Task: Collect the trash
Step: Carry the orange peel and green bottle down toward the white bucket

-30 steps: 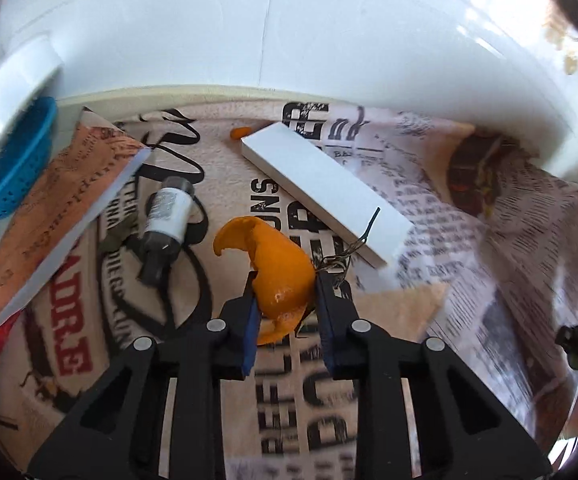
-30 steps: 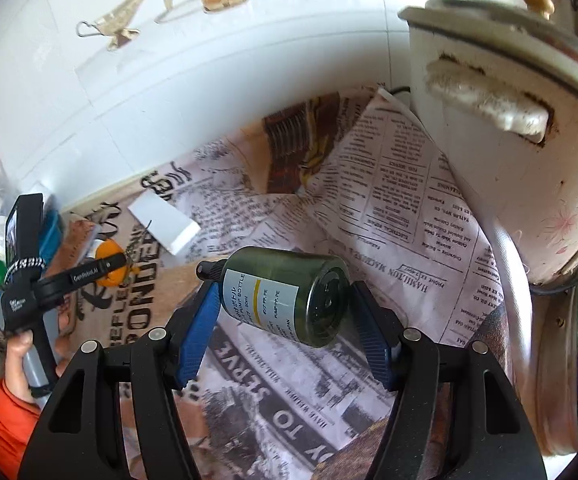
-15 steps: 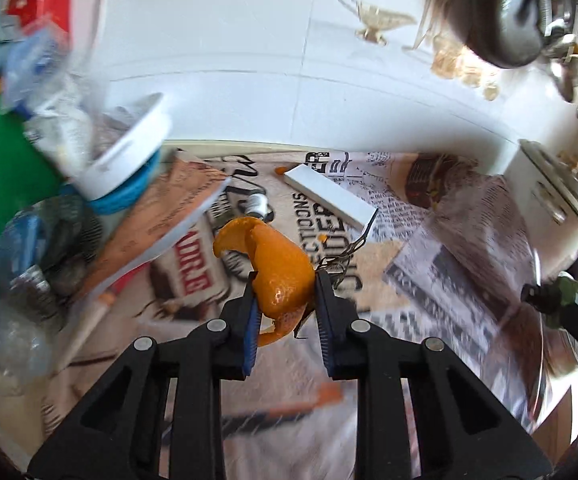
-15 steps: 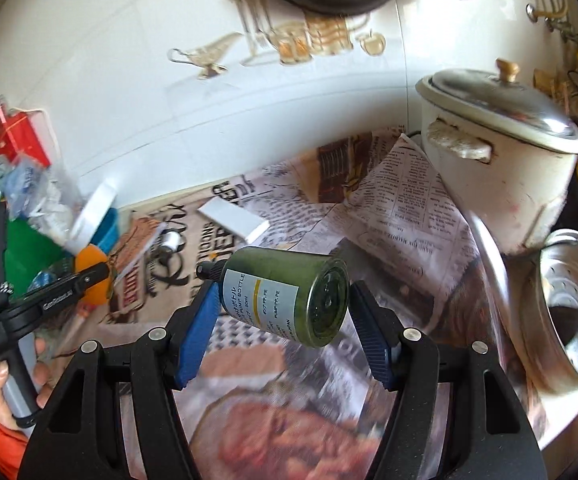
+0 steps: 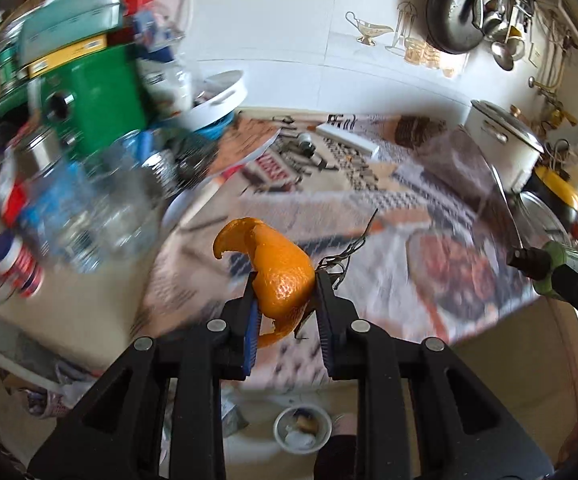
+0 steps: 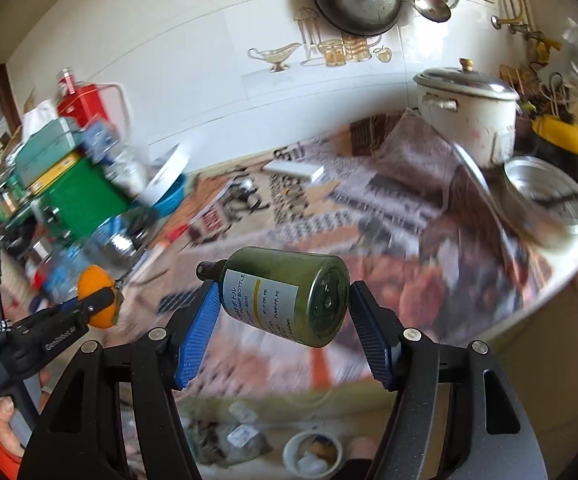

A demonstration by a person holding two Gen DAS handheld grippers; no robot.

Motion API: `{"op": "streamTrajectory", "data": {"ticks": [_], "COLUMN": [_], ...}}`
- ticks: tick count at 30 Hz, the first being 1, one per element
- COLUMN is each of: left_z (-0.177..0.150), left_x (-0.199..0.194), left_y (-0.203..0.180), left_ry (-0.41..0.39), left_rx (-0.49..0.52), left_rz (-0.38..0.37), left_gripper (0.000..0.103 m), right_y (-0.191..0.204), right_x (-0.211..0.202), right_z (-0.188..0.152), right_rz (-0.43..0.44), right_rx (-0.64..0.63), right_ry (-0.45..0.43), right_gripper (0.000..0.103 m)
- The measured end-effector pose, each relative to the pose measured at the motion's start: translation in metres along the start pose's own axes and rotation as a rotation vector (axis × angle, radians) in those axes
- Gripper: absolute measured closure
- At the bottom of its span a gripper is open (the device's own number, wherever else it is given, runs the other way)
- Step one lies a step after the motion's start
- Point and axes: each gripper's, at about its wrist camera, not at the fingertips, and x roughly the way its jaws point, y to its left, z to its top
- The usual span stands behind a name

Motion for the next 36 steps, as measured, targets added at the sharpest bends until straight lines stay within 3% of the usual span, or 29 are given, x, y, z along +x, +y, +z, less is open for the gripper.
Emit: {"op": "streamTrajectory", "data": {"ticks": [8, 15, 23, 36], "left_z": [-0.060, -0.108, -0.184, -0.319], "left_x": [-0.054, -0.054, 0.009, 0.145], "left_y": [0.016, 0.004, -0.023, -0.011], "left_ry": [0.053, 0.140, 0.270, 0.397], "left_rx": [0.021, 0.015, -0.006, -0.136], "left_rz": [0.003, 0.006, 0.031, 0.073], "left_gripper": [0.078, 0.078, 0.078, 0.078], "right_y": [0.025, 0.011, -0.021, -0.077], "right_x": [-0.051, -0.050, -0.002, 0.144], "right_z": [-0.052, -0.084, -0.132, -0.256], "right_rz": [-0.017, -0.054, -0.050, -0.019], "right_rx": [-0.004, -0.010, -0.050, -0.069], "right_ry": [0.059, 0.136, 0.235, 0.398], "right_gripper": [0.040, 0.040, 0.040, 0.040]}}
